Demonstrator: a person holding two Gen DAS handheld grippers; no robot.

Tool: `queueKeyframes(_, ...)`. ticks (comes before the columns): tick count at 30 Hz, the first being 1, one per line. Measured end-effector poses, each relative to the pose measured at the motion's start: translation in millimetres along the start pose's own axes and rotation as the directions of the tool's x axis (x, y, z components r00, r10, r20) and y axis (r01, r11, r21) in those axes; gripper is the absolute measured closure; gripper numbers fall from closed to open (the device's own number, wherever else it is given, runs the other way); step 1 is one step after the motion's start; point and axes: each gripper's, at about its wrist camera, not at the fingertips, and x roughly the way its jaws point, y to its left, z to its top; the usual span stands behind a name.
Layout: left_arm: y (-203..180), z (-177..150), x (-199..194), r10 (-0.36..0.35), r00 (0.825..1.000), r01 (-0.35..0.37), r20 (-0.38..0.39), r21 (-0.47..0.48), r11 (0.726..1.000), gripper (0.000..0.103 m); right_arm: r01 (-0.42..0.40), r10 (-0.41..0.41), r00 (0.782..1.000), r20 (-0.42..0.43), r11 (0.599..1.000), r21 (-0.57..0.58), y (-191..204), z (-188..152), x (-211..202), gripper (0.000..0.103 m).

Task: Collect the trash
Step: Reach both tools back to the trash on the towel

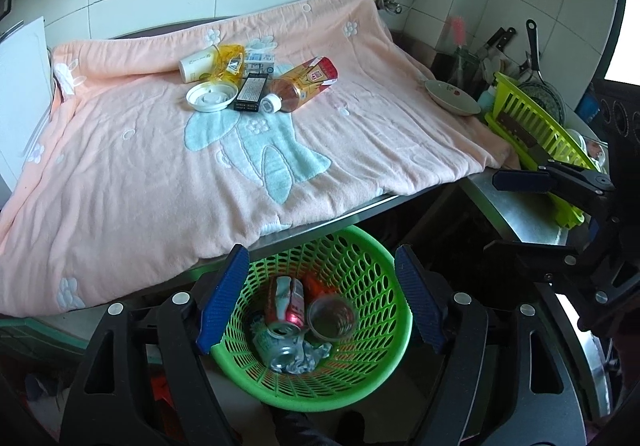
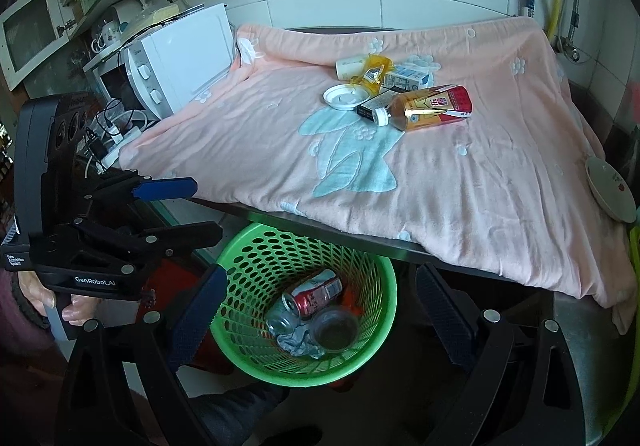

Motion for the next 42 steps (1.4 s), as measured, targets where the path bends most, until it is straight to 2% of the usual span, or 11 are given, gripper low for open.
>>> queueKeyframes(6,9,6,-6,0.017,1.000,-0.017,0.017,-0.020,1.000,0.027,0.007,-0.007,1.000,-0.011,1.000,0.024,-10,5,8,0.011)
queueKeyframes(12,20,14,-8,0.037,0.999,-0.036,0.030,-0.041,0.999,0.027,0.020,-0.019,1.000,-0.013,0.998,0.052,-24,25,19,0.011)
queueKeyframes(22,46,36,0,0.065,0.997,-0.063,0.039,-0.061,0.996,0.027,0.009,-0.009,1.000,-0.002,0.989,0.146,-49,85,48,0.011)
queueKeyframes(28,71,50,9,0.079,0.996,-0.076,0.046,-0.077,0.994,0.027,-0.016,0.020,1.000,-0.010,0.966,0.256,-71,127,80,0.011)
queueKeyframes(34,97,63,18,0.090,0.995,-0.086,0.044,-0.086,0.993,0.027,-0.038,0.051,0.999,-0.020,0.911,0.411,-107,166,121,0.011)
queueKeyframes(39,121,74,26,0.094,0.995,-0.090,0.042,-0.098,0.991,0.027,-0.068,0.089,0.996,-0.014,0.841,0.537,-135,189,154,0.012)
queueKeyframes(42,133,79,30,0.096,0.995,-0.092,0.038,-0.102,0.991,0.027,-0.080,0.109,0.994,-0.011,0.794,0.602,-148,197,172,0.017)
